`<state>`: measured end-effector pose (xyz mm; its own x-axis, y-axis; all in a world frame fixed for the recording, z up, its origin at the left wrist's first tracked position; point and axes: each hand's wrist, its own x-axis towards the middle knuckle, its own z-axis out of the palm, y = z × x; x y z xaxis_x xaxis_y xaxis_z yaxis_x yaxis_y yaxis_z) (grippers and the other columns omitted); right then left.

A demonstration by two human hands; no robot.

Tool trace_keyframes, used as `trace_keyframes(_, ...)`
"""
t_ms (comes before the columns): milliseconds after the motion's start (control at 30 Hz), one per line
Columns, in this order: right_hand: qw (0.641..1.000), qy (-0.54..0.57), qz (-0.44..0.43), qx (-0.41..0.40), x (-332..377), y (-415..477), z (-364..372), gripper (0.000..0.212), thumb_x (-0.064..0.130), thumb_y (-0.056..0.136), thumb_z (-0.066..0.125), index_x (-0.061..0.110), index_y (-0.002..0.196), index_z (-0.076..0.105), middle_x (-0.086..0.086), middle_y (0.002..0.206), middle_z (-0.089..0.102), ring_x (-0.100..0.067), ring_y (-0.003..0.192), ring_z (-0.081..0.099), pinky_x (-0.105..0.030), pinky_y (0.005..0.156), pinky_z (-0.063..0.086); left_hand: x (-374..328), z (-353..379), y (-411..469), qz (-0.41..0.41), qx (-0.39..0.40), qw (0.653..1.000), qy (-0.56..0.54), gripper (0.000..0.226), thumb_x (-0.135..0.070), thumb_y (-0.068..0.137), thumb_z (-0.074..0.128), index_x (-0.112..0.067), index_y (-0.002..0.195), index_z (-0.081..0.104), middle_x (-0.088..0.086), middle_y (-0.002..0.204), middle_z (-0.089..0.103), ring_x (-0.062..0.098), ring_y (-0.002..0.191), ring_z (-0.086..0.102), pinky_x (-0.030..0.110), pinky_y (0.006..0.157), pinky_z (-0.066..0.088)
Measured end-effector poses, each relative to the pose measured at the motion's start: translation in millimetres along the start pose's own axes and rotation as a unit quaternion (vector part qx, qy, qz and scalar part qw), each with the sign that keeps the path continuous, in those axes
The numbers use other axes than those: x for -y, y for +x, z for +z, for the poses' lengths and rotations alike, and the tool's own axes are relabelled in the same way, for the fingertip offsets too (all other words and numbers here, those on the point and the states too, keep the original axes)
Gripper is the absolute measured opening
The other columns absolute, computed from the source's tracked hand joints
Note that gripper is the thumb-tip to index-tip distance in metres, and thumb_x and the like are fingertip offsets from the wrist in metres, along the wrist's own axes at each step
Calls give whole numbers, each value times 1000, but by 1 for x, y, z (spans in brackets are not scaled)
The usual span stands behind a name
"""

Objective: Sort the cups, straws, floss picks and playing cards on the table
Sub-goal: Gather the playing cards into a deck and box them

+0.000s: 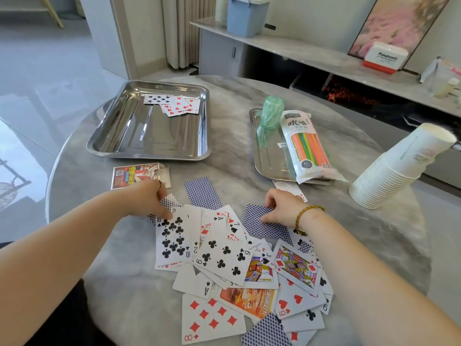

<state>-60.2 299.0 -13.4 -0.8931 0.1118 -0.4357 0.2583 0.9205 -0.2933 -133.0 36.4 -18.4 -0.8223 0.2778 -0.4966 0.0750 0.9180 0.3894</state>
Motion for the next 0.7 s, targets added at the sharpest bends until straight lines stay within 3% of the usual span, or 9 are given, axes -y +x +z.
trace_keyframes(133,979,185,-21,-87,-11,3,2,28,8,79,67,24,69,46,9,73,46,-16,84,48,-23,77,36,3,-7,2,0,-50,985,-165,29,-16,72,75,-13,76,47,-2,71,44,17,72,44,24,59,36)
trace_keyframes(200,965,232,-15,-125,-14,3,2,18,3,80,64,17,81,54,3,77,50,-16,84,47,-24,79,38,4,-12,1,-12,-60,964,-257,26,-10,73,74,-14,71,48,2,69,47,15,64,43,22,53,35)
trace_keyframes(267,952,265,-9,-154,-16,5,2,19,-1,81,62,6,98,60,-5,87,53,-16,87,48,-27,84,41,6,-17,-2,-19,-67,948,-309,21,-7,74,72,-12,72,52,5,72,55,15,67,47,22,57,39)
trace_keyframes(367,933,298,-4,-200,-17,7,-1,22,-3,83,60,-2,105,60,0,82,53,-16,88,49,-26,82,39,5,-21,-7,-14,-82,921,-381,17,-1,77,67,-11,75,53,6,77,59,15,68,53,24,64,44)
trace_keyframes(533,907,351,1,-232,-16,7,-3,10,1,85,58,10,85,53,7,72,49,-17,84,49,-23,71,40,1,-23,-19,-1,-135,898,-419,18,-2,80,64,-16,72,57,0,71,57,10,64,54,10,44,46)
trace_keyframes(633,896,374,-8,-240,-15,5,-1,24,3,85,59,19,70,49,6,72,50,-17,76,49,-13,59,40,-1,-21,-25,23,-186,871,-455,9,-1,81,63,-10,80,64,-5,64,60,7,63,52,6,48,46)
trace_keyframes(700,886,387,-12,-254,-14,1,-1,29,4,84,60,23,67,48,7,72,52,-17,78,51,-21,68,45,-6,-19,-31,49,-256,863,-432,10,-3,80,65,-13,81,65,-13,56,60,2,55,52,2,49,40)
